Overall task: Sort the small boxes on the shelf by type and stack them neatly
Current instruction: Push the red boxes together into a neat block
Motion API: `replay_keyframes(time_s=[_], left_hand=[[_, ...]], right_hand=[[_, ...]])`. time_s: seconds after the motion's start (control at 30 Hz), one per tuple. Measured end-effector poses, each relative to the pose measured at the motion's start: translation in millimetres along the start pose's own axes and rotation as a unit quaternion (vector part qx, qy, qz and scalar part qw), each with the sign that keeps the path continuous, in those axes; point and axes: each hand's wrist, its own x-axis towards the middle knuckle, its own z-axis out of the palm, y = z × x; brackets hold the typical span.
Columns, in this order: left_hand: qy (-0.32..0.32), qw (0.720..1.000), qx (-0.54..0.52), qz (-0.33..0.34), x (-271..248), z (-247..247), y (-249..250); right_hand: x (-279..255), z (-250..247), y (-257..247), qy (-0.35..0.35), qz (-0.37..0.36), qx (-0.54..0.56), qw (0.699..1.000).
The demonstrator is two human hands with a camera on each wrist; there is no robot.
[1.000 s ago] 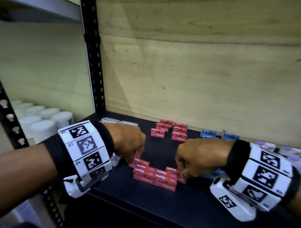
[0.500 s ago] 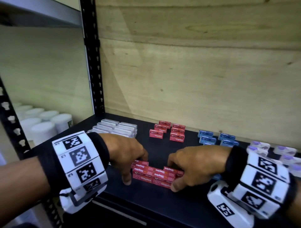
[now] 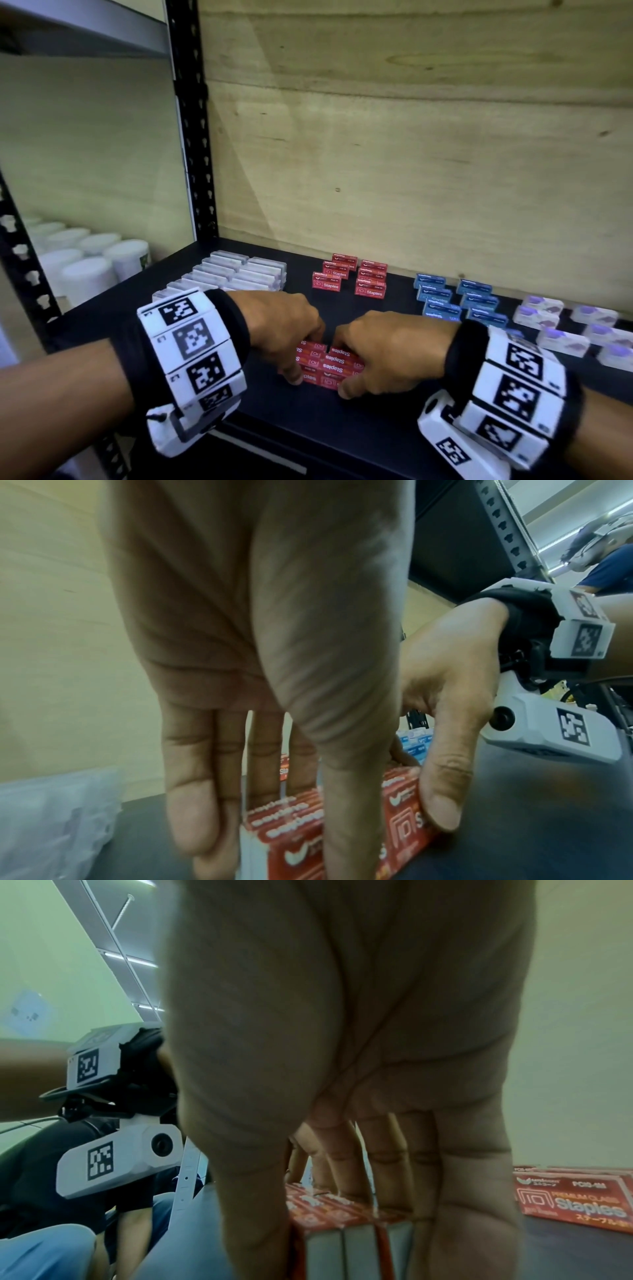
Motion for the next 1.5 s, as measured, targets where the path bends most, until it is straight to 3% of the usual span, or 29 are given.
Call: replay_keyframes(time_s=[0.3, 0.43, 0.83, 1.2, 1.5], left_hand=[[-0.015, 0.999, -0.046, 0.0, -3, -7, -5], [-0.02, 0.997, -0.073, -0.03, -7, -25, -17], [0.095, 0.992, -0.009, -0.085, 45, -71, -48], [0.049, 0.992, 0.056, -0.097, 106, -78, -57], [0.024, 0.994, 0.067, -0.086, 126, -80, -57]], right_hand=[[1, -5, 5, -0.007, -0.024, 0.029, 0.999], [0, -18, 20, 0.002, -0.006, 0.056, 0.998], [46, -57, 95, 0.044, 0.101, -0.01, 0.994], [99, -64, 118, -0.05, 0.107, -0.026, 0.993], [113, -59, 118, -0.05, 0.076, -0.013, 0.996]])
